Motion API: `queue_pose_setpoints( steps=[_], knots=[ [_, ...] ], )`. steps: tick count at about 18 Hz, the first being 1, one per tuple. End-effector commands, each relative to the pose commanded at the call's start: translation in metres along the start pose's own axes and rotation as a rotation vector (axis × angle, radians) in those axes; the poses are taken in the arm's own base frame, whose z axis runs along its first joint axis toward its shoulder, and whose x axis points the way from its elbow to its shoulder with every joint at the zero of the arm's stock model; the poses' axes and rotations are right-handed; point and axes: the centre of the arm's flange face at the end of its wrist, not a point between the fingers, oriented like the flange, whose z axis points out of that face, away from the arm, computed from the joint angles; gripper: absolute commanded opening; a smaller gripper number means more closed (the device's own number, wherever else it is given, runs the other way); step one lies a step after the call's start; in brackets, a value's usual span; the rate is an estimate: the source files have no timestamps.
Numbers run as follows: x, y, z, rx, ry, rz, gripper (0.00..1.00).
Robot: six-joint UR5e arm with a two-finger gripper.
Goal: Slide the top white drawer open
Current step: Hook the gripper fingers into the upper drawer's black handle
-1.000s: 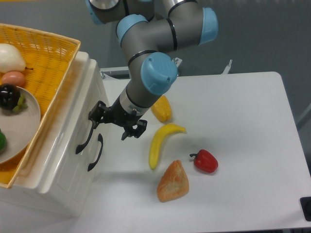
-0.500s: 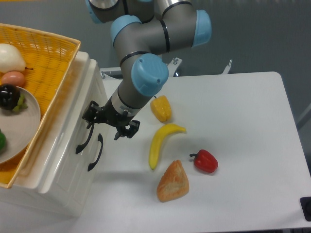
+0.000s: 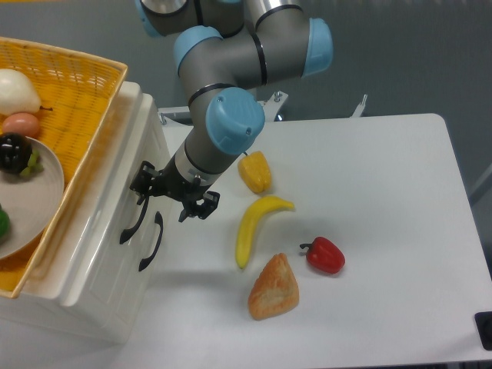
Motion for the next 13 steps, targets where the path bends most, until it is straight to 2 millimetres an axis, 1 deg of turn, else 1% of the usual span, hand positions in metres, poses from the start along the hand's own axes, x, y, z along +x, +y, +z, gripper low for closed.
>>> queue_pose_setpoints(
  steps=[4,10,13],
  knots=[
    [0.0040,-0.0009,0.0003,0.001,-0.001,0.008,0.82],
    [0.0049,-0.0029,0.0006,0.009,-0.008,0.018,0.78],
    [0.0049,-0.0030,0.0005,0.010,-0.009,0.019,0.74]
  ],
)
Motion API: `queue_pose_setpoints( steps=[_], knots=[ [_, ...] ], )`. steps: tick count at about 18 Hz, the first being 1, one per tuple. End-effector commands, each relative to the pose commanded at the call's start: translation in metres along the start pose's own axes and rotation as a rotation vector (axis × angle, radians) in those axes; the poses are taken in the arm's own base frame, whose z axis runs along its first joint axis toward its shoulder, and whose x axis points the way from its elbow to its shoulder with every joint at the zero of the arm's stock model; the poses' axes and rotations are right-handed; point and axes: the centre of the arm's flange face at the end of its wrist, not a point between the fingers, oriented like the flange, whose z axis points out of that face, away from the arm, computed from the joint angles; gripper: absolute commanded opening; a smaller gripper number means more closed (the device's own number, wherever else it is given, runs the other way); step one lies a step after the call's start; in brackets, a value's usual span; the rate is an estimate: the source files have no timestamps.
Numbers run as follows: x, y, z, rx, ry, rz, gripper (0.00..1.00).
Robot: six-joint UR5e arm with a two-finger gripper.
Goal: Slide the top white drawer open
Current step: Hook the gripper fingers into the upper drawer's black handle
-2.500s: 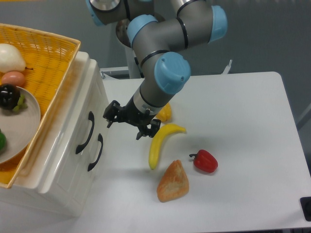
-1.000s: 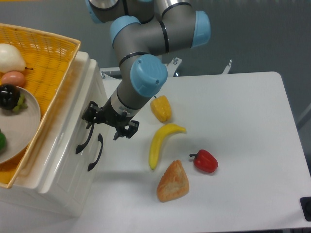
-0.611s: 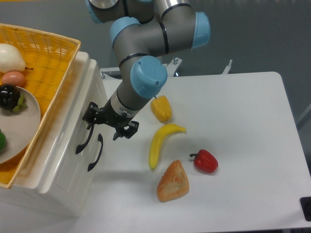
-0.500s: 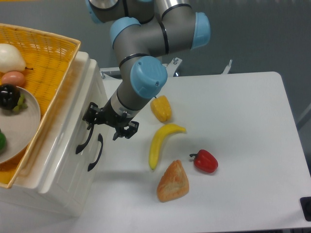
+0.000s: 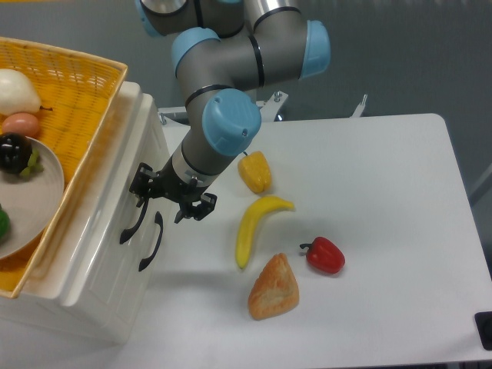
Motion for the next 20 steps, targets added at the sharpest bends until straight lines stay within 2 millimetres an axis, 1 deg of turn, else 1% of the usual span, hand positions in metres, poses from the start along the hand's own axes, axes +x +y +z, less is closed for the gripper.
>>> queue_pose_setpoints(
  steps=[3,7,9,12,14,20],
  knots=[
    [0.000,0.000,0.000,0.000,0.000,0.002,0.71],
    [0.003,0.000,-0.002,0.003,-0.002,0.005,0.70],
    [0.010,-0.001,0.001,-0.002,-0.001,0.016,0.69],
    [0.012,-0.001,0.001,-0.002,-0.001,0.020,0.68],
    [0.019,-0.002,0.004,-0.006,0.000,0.031,0.66],
    [0.023,0.000,0.001,0.000,-0.002,0.035,0.51]
  ],
)
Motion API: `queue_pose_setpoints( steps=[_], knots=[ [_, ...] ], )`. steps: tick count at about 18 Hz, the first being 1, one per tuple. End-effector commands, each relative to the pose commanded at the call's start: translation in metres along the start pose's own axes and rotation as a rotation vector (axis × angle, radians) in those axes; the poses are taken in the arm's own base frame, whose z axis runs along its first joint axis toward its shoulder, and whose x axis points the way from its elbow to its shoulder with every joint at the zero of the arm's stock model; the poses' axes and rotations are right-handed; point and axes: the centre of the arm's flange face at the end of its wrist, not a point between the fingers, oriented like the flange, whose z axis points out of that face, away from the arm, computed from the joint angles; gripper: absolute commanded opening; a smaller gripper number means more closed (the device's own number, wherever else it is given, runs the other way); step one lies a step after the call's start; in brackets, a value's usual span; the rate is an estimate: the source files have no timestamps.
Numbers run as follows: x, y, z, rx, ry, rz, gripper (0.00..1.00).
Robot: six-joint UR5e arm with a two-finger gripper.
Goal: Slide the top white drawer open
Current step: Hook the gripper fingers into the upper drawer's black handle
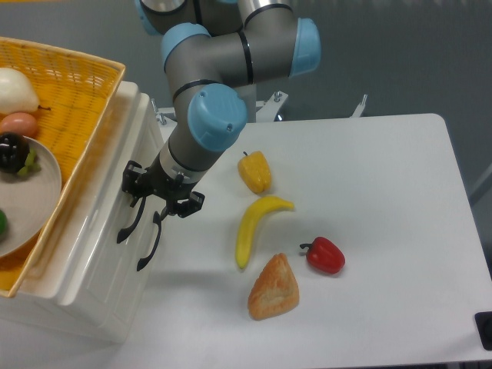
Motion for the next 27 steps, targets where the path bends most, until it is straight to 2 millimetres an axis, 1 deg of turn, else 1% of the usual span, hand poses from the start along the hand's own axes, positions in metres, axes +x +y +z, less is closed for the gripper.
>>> queue_pose_setpoints(
  steps=[3,16,24,27],
  knots=[
    [-0.0001,0.0001,0.0000,-0.001,-0.001,0.002,0.45],
    [0.0004,0.0002,-0.0008,0.000,-0.002,0.002,0.36],
    [0.0010,0.0004,-0.0015,0.002,-0.003,0.000,0.25],
    [0.0010,0.0004,-0.0015,0.002,-0.003,0.000,0.24]
  ],
)
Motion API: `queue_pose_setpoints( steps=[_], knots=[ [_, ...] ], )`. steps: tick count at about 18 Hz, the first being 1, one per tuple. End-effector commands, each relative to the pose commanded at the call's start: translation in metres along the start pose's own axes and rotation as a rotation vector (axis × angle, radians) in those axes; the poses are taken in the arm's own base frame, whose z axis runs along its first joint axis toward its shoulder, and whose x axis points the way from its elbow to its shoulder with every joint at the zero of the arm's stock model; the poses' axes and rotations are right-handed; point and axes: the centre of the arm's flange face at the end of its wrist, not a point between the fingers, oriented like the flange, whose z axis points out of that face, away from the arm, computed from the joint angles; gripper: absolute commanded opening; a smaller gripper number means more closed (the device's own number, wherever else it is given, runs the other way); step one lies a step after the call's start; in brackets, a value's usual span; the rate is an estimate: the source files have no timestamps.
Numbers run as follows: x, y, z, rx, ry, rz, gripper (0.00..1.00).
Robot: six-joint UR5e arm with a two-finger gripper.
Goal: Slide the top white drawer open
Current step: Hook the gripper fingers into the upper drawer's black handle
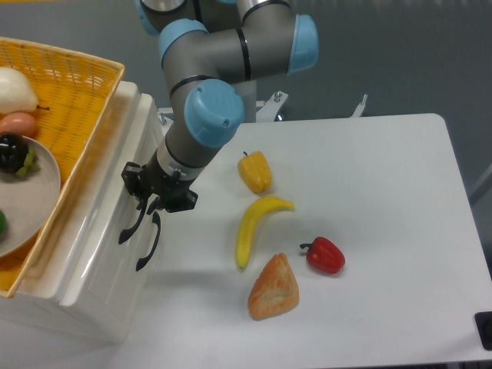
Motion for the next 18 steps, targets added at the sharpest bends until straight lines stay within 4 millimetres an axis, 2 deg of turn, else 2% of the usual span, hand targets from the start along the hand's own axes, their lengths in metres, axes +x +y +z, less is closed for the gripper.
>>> queue_pose_setpoints(
  steps=[18],
  knots=[
    [0.0000,0.0007,-0.0050,0.008,-0.004,0.003,0.14]
  ],
)
